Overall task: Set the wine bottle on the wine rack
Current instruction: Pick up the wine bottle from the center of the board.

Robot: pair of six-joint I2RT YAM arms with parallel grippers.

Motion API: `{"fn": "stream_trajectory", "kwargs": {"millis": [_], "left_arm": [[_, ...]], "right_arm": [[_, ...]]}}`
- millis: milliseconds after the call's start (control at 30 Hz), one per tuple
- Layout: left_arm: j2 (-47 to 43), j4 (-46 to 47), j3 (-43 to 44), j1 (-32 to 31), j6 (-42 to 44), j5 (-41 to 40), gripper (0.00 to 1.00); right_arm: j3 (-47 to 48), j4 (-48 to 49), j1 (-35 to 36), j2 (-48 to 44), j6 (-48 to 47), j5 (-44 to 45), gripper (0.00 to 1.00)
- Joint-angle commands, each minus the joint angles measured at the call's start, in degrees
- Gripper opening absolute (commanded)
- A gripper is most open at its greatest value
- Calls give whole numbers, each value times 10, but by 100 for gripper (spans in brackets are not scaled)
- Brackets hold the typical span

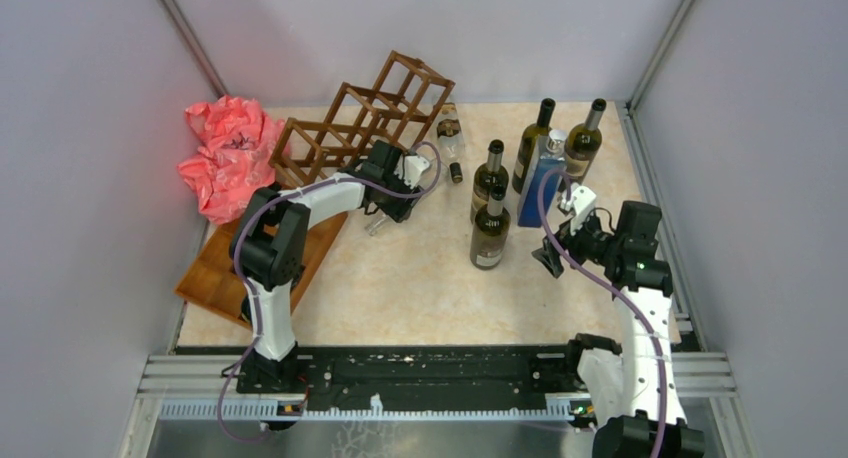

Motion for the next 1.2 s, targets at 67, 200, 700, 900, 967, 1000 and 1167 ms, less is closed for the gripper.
{"fn": "stream_trajectory", "kwargs": {"millis": [67,200,700,900,967,1000,1167], "left_arm": [[-16,-25,0,-8,-25,12,0],[-33,-34,-11,-9,-39,24,0],[-119,-11,-100,-9,-179,52,0],[-192,36,-184,-10,-245,40,0],[-220,62,-216,-9,-271,31,0],[-233,73,-233,-9,-284,27,0],[-289,134,-304,-9,-337,4,0]], "right_arm": [[0,20,8,-8,-3,-5,87],[0,20,10,-10,-3,-5,87],[0,19,17,-14,-4,-5,87],[0,18,20,-16,-5,-5,87],[0,18,20,-17,-6,-4,87],[0,18,21,-16,-6,-4,87],[-1,19,21,-16,-6,-2,87]]}}
